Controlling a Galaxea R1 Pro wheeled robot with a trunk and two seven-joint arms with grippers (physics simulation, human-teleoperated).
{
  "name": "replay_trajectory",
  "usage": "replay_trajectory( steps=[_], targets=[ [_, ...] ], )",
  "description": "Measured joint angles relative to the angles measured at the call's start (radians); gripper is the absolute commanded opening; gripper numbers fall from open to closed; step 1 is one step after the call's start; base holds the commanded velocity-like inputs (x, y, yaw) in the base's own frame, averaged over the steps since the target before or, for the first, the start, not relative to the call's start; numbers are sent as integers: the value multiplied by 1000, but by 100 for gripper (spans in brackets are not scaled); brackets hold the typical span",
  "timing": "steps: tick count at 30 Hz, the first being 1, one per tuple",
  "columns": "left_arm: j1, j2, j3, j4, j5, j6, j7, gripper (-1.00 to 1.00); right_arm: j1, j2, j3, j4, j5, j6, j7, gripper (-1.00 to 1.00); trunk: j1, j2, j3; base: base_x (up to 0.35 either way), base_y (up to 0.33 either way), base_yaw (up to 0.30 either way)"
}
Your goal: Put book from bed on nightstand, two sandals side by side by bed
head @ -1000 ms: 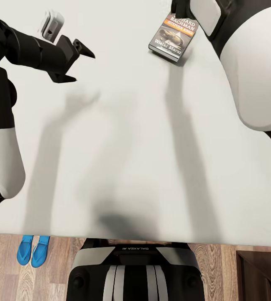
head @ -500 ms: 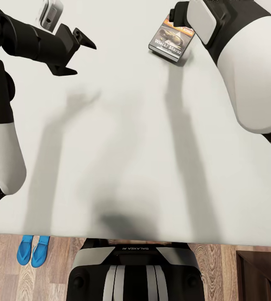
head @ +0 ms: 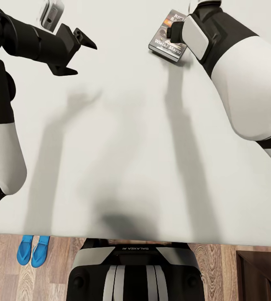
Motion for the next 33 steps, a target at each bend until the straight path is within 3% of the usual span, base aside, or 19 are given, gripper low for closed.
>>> replay_trajectory(
  steps=[33],
  targets=[
    [21, 13, -2, -11, -2, 7, -2, 100, 15, 0, 0, 1, 0, -32, 0, 100, 0, 0, 0, 17, 0, 0]
  ],
)
